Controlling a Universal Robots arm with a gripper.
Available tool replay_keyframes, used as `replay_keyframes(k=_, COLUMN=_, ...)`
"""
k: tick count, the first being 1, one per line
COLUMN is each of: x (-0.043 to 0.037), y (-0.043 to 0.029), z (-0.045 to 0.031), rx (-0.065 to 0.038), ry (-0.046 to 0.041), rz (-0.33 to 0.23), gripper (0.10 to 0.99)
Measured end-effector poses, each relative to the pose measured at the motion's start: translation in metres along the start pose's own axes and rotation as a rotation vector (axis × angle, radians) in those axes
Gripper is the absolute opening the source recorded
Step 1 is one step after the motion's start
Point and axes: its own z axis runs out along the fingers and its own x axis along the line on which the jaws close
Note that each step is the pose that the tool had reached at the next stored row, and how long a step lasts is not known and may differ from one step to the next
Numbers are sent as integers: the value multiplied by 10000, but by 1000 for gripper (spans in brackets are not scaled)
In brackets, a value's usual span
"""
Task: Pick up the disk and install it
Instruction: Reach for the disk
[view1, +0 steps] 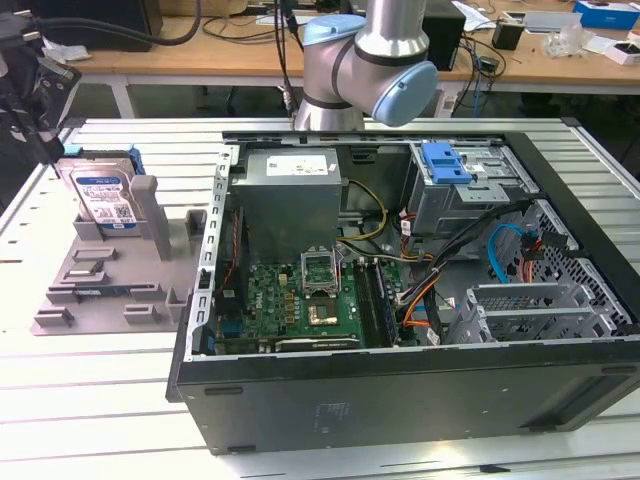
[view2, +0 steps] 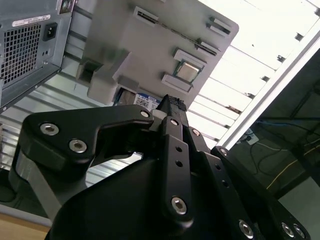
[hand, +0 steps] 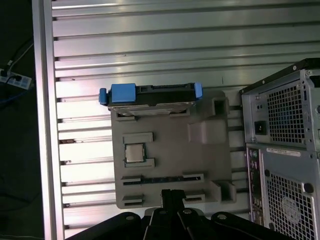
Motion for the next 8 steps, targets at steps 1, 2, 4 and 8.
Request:
replay_keyframes(k=1, x=41, y=-3, z=-1, rx=0, ry=0, rz=1, gripper=106)
replay_keyframes(k=2, x=63, y=-4, z=-2, rx=1, ry=0, rz=0, gripper=106)
replay_keyframes(k=4, x=112, y=-8, z=-3, rx=0, ry=0, rz=1, gripper=106)
replay_keyframes(k=8, x=208, y=-16, z=-6, rx=1, ry=0, rz=0, gripper=106)
